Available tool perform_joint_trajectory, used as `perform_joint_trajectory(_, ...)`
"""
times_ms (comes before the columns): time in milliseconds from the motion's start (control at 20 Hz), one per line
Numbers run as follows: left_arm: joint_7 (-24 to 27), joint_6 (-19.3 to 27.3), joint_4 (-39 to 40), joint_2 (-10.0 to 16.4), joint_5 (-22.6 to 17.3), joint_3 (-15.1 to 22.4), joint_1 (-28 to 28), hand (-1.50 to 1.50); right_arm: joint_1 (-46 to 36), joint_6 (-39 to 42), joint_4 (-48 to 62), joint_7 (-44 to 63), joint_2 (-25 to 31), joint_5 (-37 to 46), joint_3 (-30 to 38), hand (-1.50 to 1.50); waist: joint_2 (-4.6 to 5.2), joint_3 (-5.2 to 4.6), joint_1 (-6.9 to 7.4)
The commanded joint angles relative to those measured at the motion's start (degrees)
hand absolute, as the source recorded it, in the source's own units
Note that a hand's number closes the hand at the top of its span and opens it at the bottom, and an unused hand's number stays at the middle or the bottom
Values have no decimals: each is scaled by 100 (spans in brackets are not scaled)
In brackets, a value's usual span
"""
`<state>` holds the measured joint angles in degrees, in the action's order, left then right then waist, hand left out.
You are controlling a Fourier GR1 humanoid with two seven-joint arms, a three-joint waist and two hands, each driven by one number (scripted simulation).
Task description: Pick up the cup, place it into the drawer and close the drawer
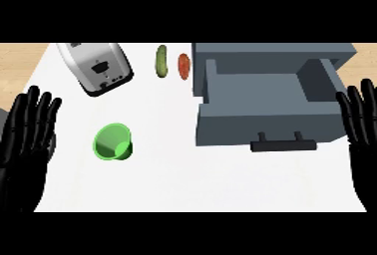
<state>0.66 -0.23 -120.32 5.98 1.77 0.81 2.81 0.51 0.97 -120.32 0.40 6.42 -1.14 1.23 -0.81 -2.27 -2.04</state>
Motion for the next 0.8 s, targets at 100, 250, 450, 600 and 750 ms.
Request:
perform_joint_trajectory(100,367,-1102,364,414,-1199,-172,-336,-150,122,30,65,-343,-77,110,-67,-150,88,221,172)
perform_joint_trajectory(250,383,-2120,468,846,-2077,-83,-595,-150,-323,-9,173,-168,-78,6,-37,-150,105,214,194)
perform_joint_trajectory(450,-713,-1761,1338,501,-3020,-282,-559,-150,-166,507,172,619,224,-212,-363,-150,96,222,165)
perform_joint_trajectory(600,-592,-2505,2015,1139,-3819,-1116,-850,-150,-582,531,811,318,198,-249,-155,-150,94,224,216)
perform_joint_trajectory(750,-137,-2777,2993,1100,-3309,-1077,-1140,-150,-614,678,1021,126,236,-373,17,-150,90,226,187)
